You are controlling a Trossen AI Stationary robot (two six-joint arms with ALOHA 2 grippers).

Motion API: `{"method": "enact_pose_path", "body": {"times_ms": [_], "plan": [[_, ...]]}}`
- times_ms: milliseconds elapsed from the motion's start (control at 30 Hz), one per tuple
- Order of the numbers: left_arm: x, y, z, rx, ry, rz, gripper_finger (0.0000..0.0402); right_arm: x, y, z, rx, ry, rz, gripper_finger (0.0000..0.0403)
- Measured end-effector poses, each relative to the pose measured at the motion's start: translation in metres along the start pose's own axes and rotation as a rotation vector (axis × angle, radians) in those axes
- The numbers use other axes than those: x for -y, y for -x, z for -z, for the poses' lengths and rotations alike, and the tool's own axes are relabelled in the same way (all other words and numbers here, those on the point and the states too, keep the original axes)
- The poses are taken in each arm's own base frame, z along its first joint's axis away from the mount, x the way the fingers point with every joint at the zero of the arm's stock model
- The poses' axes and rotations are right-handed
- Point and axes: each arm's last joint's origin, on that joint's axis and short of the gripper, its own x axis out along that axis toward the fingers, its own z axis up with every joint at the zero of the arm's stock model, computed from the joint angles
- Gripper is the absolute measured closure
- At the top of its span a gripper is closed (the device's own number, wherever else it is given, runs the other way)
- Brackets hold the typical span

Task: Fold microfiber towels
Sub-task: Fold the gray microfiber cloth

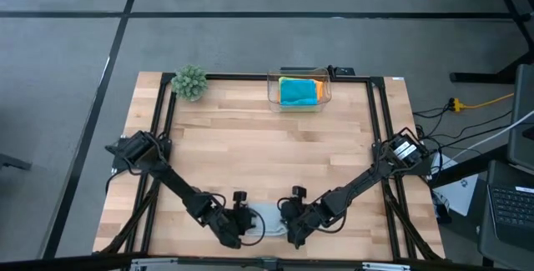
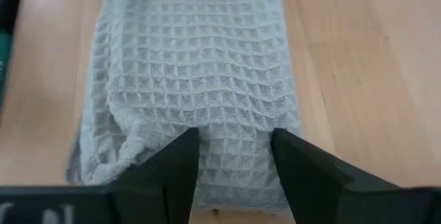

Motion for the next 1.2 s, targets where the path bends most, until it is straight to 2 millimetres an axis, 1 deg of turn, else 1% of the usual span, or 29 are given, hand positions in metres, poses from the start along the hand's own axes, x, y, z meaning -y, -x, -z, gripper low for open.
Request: {"method": "enact_pose_path", "body": {"times_ms": [100, 167, 233, 300, 400, 500, 633, 700, 767, 933, 1067, 1200], "plan": [[-0.005, -0.003, -0.002, -0.009, 0.014, 0.005, 0.0260, -0.004, 0.003, -0.007, 0.008, 0.079, 0.006, 0.0223], [-0.007, -0.004, -0.003, -0.017, 0.021, 0.016, 0.0260, -0.008, 0.010, -0.017, 0.029, 0.120, 0.002, 0.0231], [-0.008, -0.005, -0.004, -0.018, 0.023, 0.017, 0.0260, -0.013, 0.024, -0.034, 0.067, 0.137, 0.015, 0.0237], [-0.008, -0.005, -0.004, -0.017, 0.018, 0.017, 0.0260, -0.016, 0.037, -0.047, 0.071, 0.158, 0.043, 0.0243], [-0.008, -0.005, -0.003, -0.019, 0.021, 0.015, 0.0260, -0.020, 0.051, -0.058, 0.020, 0.189, 0.089, 0.0247], [-0.009, -0.005, -0.003, -0.019, 0.045, 0.003, 0.0260, -0.027, 0.067, -0.069, 0.031, 0.206, 0.135, 0.0248], [-0.018, -0.009, -0.006, -0.009, 0.088, -0.047, 0.0260, -0.033, 0.081, -0.074, 0.043, 0.239, 0.199, 0.0248], [-0.026, -0.013, -0.008, 0.005, 0.101, -0.099, 0.0260, -0.036, 0.087, -0.077, 0.076, 0.222, 0.210, 0.0248], [-0.036, -0.017, -0.012, 0.012, 0.119, -0.145, 0.0260, -0.038, 0.089, -0.076, 0.085, 0.214, 0.223, 0.0248], [-0.072, -0.030, -0.021, -0.015, 0.159, -0.234, 0.0260, -0.039, 0.089, -0.071, 0.077, 0.174, 0.236, 0.0248], [-0.090, -0.036, -0.026, -0.045, 0.186, -0.209, 0.0260, -0.036, 0.090, -0.065, 0.045, 0.128, 0.269, 0.0248], [-0.096, -0.038, -0.028, -0.058, 0.194, -0.177, 0.0260, -0.033, 0.091, -0.064, 0.044, 0.096, 0.299, 0.0248]]}}
